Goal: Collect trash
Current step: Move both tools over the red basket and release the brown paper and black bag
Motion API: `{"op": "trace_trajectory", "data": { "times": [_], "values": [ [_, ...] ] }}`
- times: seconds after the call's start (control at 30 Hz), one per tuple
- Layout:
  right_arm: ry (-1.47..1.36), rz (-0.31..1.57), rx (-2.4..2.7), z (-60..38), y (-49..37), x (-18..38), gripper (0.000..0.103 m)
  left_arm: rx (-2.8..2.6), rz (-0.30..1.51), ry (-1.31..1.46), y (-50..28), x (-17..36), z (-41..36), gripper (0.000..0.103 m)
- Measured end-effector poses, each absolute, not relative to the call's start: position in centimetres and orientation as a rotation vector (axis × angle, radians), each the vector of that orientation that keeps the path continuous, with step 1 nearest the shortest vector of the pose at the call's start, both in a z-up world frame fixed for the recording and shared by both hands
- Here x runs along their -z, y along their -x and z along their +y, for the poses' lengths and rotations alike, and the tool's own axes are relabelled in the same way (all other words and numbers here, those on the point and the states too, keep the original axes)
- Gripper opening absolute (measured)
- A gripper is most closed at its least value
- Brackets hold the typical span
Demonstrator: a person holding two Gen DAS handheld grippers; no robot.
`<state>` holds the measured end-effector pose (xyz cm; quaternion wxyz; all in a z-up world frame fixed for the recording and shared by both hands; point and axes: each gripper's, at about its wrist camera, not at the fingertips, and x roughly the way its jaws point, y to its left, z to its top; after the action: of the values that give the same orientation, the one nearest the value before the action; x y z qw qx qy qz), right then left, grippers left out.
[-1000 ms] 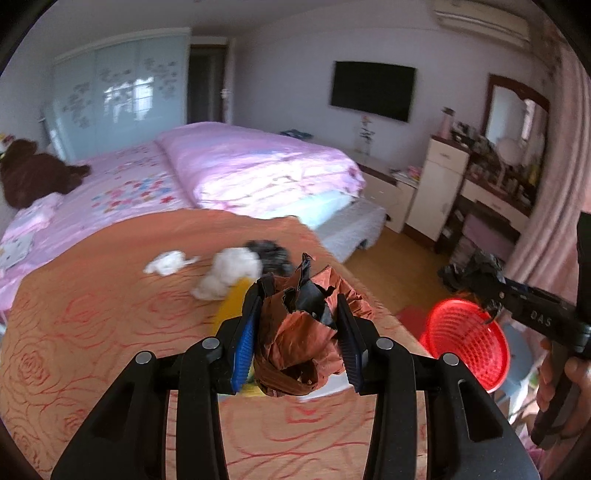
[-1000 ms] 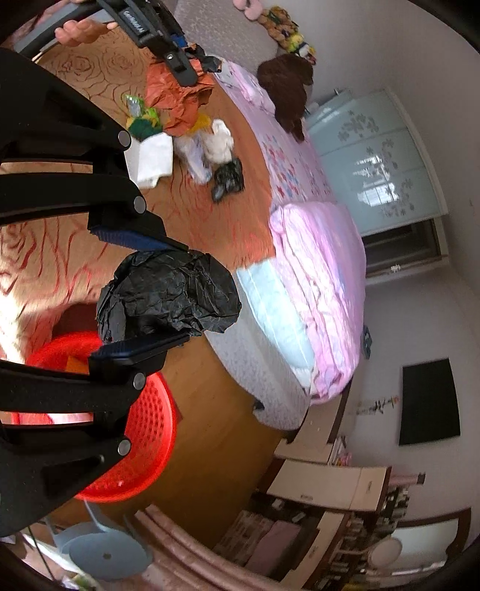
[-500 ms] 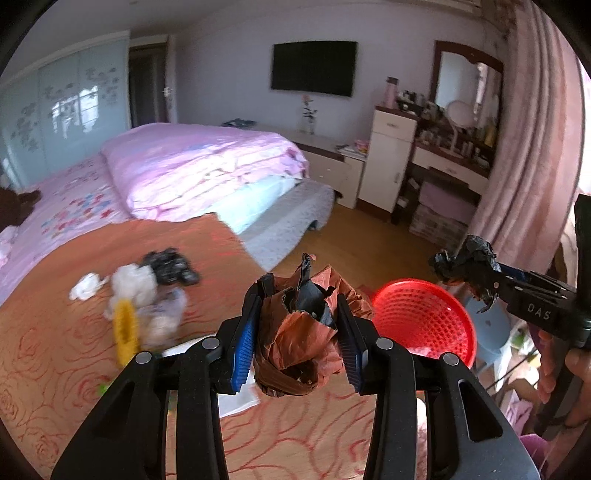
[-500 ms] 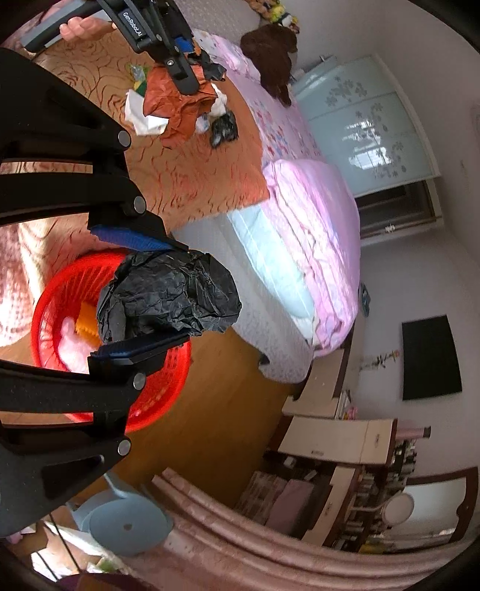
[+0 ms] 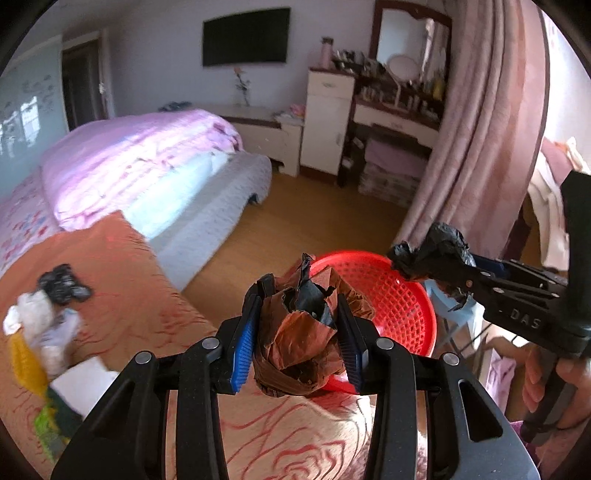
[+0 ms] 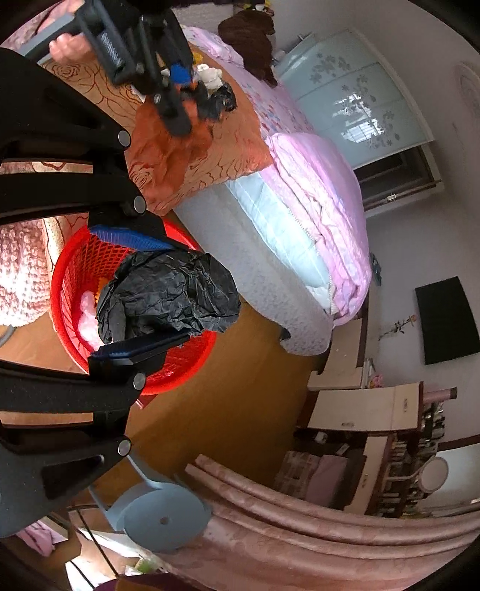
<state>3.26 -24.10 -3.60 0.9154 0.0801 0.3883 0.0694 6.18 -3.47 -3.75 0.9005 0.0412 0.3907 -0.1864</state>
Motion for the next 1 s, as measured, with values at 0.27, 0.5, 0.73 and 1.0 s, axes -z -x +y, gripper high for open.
{"op": "trace_trajectory", "data": {
  "times": [0.27,0.5,0.73,1.0],
  "values": [
    [-0.19,0.868,-0.124,-24.6,-4.0,5.4,0.041,0.413,0.873,-0.143,-7.6,6.3,-6.1,0.04],
    [-0.194,0.898,-0.118,-24.7,-4.5,6.3,0.042,0.437,0.922,-0.164,-7.9,8.0,-6.8,0.045],
    [-0.229,0.904,-0.102,-25.4,-4.6,6.5,0.059,0.434,0.91,-0.184,-7.2,8.3,-6.6,0.064],
    [-0.217,0.895,-0.098,-25.1,-4.4,6.4,0.06,0.403,0.897,-0.145,-6.7,7.6,-5.1,0.07]
  ]
}}
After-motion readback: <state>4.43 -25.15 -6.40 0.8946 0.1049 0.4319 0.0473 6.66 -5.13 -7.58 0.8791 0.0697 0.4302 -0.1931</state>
